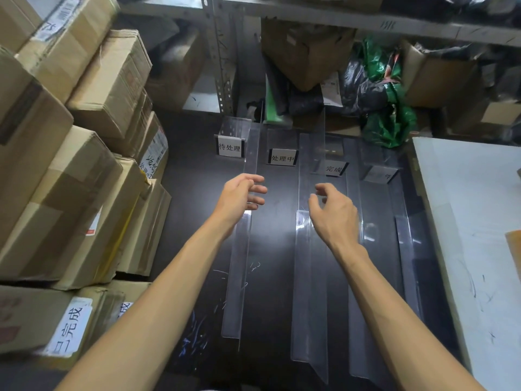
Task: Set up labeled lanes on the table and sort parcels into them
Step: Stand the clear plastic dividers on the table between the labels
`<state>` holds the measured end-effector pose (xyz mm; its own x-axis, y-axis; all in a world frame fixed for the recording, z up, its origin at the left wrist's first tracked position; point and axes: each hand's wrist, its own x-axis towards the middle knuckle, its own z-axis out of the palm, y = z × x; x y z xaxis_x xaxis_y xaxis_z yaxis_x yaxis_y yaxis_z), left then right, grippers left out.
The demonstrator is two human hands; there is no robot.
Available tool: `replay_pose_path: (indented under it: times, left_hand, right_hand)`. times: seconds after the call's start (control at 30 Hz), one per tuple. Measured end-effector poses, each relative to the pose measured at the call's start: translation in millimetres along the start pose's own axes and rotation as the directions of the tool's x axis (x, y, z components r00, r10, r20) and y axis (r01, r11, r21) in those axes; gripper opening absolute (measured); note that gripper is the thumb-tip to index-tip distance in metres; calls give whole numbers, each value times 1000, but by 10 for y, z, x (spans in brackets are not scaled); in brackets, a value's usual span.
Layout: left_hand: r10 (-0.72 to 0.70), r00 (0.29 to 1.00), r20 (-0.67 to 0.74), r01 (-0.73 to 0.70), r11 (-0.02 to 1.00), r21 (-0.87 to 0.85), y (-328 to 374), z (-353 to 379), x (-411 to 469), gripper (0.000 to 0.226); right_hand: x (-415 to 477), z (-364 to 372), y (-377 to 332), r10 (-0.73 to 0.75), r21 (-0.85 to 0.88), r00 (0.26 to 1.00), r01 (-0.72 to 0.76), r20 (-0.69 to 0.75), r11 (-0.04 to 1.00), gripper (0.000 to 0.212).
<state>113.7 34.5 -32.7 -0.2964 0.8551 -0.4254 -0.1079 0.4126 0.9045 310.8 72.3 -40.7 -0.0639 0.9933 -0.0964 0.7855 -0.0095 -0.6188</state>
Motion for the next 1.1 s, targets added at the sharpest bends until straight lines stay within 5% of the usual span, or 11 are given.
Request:
replay_pose_path:
  times: [0.23, 0.57, 0.87, 1.1]
  left_hand:
    - [107, 993, -51, -104, 993, 53, 161, -90, -336, 33]
    - [458, 858, -235, -483, 874, -60, 898, -1056, -1524, 30]
    - [570, 713, -408, -617, 787, 19, 895, -1899, -3075, 34]
    - [663, 608, -436, -708, 701, 79, 1043, -2274, -3566, 29]
  right_hand:
    - [-138, -53, -410, -220, 271, 972, 190, 81, 943, 16]
    - [-826, -319, -2023, -619, 709, 778, 377, 106, 596, 21]
    - [-2256, -208, -2928, -772, 781, 635, 467, 31, 415, 37]
    - [-2688, -386, -3324, -820, 776, 572, 522, -9, 355, 15]
